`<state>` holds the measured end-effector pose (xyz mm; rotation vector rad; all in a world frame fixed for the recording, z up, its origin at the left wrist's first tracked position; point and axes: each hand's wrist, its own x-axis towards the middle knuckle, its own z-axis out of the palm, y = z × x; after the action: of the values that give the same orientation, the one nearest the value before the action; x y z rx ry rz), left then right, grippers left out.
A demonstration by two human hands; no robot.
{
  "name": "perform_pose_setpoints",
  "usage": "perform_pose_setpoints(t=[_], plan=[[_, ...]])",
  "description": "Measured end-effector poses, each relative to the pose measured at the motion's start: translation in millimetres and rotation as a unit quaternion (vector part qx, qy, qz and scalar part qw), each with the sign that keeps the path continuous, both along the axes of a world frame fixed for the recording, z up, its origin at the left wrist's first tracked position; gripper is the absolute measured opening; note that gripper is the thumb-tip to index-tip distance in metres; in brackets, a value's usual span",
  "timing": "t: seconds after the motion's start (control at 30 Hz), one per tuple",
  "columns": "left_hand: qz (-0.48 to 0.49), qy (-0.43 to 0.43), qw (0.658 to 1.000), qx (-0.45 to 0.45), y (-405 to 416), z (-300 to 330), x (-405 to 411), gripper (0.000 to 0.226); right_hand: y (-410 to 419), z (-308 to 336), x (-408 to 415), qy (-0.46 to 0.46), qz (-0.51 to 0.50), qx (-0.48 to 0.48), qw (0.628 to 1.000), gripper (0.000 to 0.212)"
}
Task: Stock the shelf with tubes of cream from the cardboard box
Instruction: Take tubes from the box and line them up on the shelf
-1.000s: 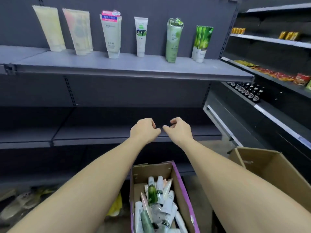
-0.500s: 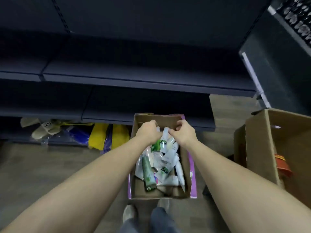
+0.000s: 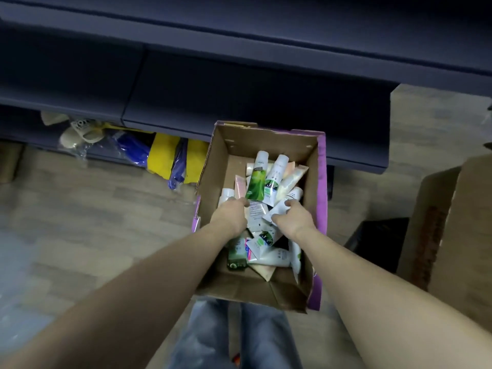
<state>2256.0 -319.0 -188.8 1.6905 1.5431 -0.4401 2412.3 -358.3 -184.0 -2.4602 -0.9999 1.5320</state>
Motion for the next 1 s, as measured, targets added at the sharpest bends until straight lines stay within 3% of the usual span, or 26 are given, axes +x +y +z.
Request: perform_pose_setpoints(t=[0.17, 0.27, 0.47, 0.6, 0.67, 0.77, 0.9, 1.0], plan=[[-0.067, 0.023, 0.997, -0.005, 8, -50, -3, 0.052, 16, -41, 2, -0.021, 0.046, -0.006, 0.999, 0.06], [-0.16, 0.031, 0.987, -0.014, 8, -71, -7, 0.05, 25, -62, 8, -0.062, 0.072, -0.008, 0.995, 0.056], [-0.424, 0.144, 0.892, 0.061, -11, -90, -11, 0.045, 27, -86, 12, -0.124, 0.16, 0.021, 0.979, 0.056], [-0.483, 0.154, 0.854, 0.12, -17, -100, -12, 0.039, 24, -92, 12, -0.196, 0.278, 0.024, 0.94, 0.067], [-0.46, 0.144, 0.866, 0.136, -18, -100, -11, 0.038, 26, -93, 13, -0.22, 0.315, 0.03, 0.923, 0.066], [-0.369, 0.119, 0.91, 0.149, -17, -91, -3, 0.041, 29, -92, 13, -0.245, 0.341, 0.037, 0.907, 0.06], [-0.115, 0.042, 0.983, 0.14, -8, -81, 10, 0.049, 31, -89, 15, -0.262, 0.371, 0.053, 0.889, 0.062], [0.074, -0.029, 0.993, 0.092, -2, -83, 10, 0.048, 31, -86, 18, -0.262, 0.365, 0.063, 0.891, 0.059]])
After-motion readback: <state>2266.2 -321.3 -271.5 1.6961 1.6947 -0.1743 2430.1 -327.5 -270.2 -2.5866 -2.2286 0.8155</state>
